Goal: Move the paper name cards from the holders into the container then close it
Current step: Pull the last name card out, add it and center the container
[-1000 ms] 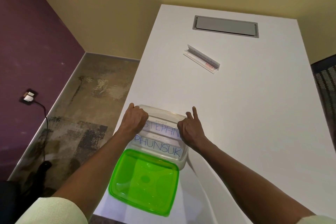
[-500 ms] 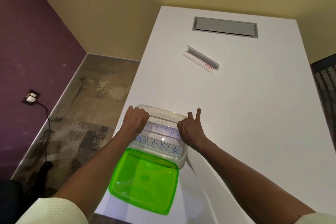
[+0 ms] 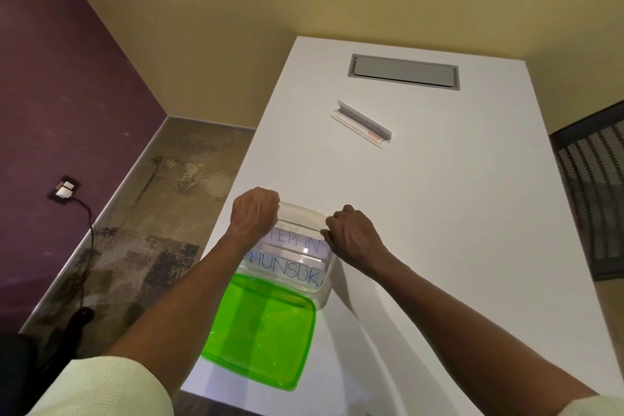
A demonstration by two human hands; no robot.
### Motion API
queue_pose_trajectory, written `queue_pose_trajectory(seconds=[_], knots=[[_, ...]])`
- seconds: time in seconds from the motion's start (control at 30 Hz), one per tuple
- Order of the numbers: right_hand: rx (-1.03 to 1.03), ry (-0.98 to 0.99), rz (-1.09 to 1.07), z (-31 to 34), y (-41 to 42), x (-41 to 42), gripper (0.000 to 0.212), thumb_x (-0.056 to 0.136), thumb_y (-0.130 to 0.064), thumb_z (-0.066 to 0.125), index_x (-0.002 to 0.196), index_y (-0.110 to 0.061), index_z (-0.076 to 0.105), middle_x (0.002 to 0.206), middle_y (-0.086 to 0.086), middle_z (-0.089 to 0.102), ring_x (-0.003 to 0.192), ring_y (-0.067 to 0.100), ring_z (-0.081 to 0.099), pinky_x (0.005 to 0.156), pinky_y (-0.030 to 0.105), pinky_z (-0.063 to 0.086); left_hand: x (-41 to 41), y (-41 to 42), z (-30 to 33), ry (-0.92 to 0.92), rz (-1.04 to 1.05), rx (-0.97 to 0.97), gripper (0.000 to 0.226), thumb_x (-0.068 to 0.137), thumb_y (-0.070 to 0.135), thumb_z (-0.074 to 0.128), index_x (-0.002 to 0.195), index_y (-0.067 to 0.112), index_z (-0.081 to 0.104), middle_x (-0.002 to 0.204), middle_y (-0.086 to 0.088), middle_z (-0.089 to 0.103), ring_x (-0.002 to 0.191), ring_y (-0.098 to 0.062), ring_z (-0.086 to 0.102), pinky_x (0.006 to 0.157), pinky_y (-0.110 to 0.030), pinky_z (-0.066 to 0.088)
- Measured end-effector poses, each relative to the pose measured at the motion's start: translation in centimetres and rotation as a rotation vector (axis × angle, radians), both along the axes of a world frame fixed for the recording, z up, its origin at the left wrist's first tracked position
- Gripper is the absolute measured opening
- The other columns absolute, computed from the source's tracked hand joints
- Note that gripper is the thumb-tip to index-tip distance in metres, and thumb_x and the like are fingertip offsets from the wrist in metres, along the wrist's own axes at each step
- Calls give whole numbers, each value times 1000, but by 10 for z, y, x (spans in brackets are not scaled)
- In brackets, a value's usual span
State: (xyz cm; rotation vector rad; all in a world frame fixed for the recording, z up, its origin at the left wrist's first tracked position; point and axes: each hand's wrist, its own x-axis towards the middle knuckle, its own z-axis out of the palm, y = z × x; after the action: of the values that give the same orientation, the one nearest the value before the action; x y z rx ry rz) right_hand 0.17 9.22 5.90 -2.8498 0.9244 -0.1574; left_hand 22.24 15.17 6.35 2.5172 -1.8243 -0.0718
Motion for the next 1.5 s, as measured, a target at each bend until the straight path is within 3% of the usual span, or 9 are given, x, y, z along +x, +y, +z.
queue_pose_trajectory(seconds=[0.1, 0.3, 0.47, 0.8, 1.03, 1.13, 1.23, 1.37, 1.5], knots=[[-20, -35, -27, 6, -1, -16, 24, 89, -25, 57, 71, -9, 57, 70, 9, 62, 75, 31, 56, 56, 35, 40, -13, 0, 5, 79, 71, -69, 16, 83, 10, 57, 79, 14, 72, 76, -7, 71, 73, -27, 65, 54, -26, 39], [-39, -34, -87, 19, -14, -51, 26, 89, -22, 54, 66, -11, 51, 65, 8, 59, 71, 29, 54, 53, 31, 29, -48, -11, 15, 172, 74, -147, 23, 86, 24, 66, 106, 14, 72, 103, -9, 74, 96, -28, 68, 74, -31, 51], [-32, -27, -144, 22, -22, -80, 36, 83, -18, 62, 60, -18, 34, 54, 5, 50, 60, 26, 49, 48, 29, 24, -76, -25, 22, 201, 40, -162, 21, 89, 23, 59, 102, 14, 72, 101, -7, 74, 95, -27, 67, 75, -31, 51], [-52, -47, -258, 15, -53, -131, 43, 69, -11, 72, 55, -18, 32, 47, 2, 41, 51, 23, 43, 43, 26, 25, -117, -63, 32, 240, 1, -159, 25, 89, 26, 61, 110, 15, 69, 112, -4, 71, 110, -26, 62, 84, -32, 49], [-59, -42, -307, 7, -77, -153, 42, 66, -13, 75, 56, -19, 34, 47, 0, 40, 50, 22, 40, 45, 24, 22, -135, -94, 32, 247, -2, -159, 17, 87, 16, 52, 84, 17, 69, 87, 0, 72, 85, -24, 64, 64, -26, 42], [-67, -64, -328, 4, -86, -156, 39, 63, -10, 77, 55, -15, 39, 48, 0, 34, 52, 19, 30, 44, 23, 23, -138, -106, 30, 267, 6, -156, 17, 85, 14, 51, 72, 15, 61, 73, 0, 66, 70, -24, 56, 59, -24, 34], [-70, -73, -345, 1, -97, -156, 31, 58, -7, 81, 55, -9, 50, 46, 2, 40, 47, 23, 39, 40, 24, 30, -136, -121, 24, 291, 25, -160, 17, 87, 17, 50, 72, 14, 58, 69, -1, 62, 65, -23, 49, 57, -26, 36], [-70, -80, -363, -4, -113, -151, 27, 53, -6, 85, 56, -6, 58, 47, 5, 48, 45, 25, 48, 38, 25, 35, -125, -137, 16, 357, 71, -169, 18, 92, 27, 51, 94, 20, 68, 92, -2, 71, 90, -30, 63, 72, -32, 47], [-64, -75, -381, -5, -128, -144, 29, 52, -4, 85, 54, -7, 56, 44, 5, 47, 43, 26, 48, 38, 25, 37, -112, -151, 9, 428, 144, -133, 29, 92, 31, 51, 119, 27, 63, 117, 3, 69, 113, -25, 60, 91, -36, 46]])
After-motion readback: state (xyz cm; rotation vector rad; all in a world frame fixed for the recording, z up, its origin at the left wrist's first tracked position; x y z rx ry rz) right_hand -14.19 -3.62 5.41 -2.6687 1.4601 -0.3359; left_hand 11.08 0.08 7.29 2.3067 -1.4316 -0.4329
